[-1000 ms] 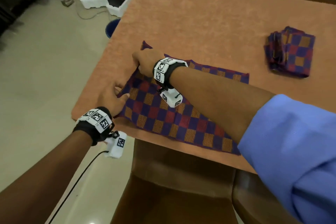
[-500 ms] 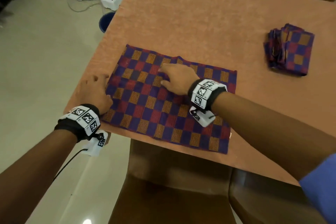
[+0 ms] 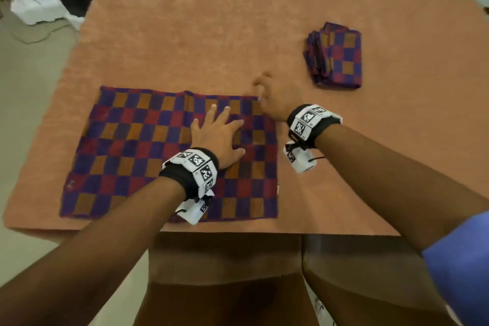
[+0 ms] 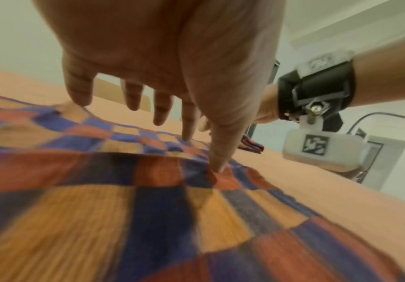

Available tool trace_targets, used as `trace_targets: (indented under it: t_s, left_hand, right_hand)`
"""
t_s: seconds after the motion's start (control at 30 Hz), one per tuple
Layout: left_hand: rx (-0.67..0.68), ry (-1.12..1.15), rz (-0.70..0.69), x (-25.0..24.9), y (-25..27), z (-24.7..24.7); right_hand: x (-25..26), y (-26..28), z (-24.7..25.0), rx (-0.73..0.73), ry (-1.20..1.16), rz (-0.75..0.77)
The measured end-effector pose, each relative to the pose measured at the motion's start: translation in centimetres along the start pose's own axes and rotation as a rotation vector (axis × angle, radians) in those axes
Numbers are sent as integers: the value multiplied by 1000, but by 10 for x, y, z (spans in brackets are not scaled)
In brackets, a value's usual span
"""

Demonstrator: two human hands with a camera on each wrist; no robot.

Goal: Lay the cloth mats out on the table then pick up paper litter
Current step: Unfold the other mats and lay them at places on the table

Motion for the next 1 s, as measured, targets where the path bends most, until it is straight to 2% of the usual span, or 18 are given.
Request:
trace_targets:
  t_s: [0.13, 0.27, 0.43, 0.57, 0.73, 0.87, 0.93, 1.0]
  left_hand:
    - [184, 75, -34, -52, -26, -7]
    - [245, 120, 2, -65, -37, -7]
    - [229, 134, 4, -65, -39, -5]
    - [233, 145, 18, -65, -39, -4]
    - [225, 132, 11, -65, -39, -4]
    - [228, 116, 10, -65, -40, -3]
    - [233, 112, 3, -65, -41, -2]
    - [242, 109, 1, -64, -41, -2]
  right_hand:
    - [-101, 2, 47, -197, 89, -272]
    - [-161, 3, 51, -150, 34, -408]
    - [-175, 6, 49, -150, 13, -366]
    - [-182, 16, 47, -163, 131, -288]
    - [-185, 23, 53, -229, 124, -316]
    - [-183, 37, 81, -482, -86, -404]
    - [-178, 48, 100, -629, -159, -388]
    - [-170, 60, 117, -713, -198, -337]
Point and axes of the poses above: each hand's wrist, its own y-axis away from the middle knuckle, its own z-axis out of the back of the hand, x = y × z, the point moved 4 cm from there along -y, towards the middle knuckle, and after that the axes turned 3 degrees about -y, right-handed, at the moved point
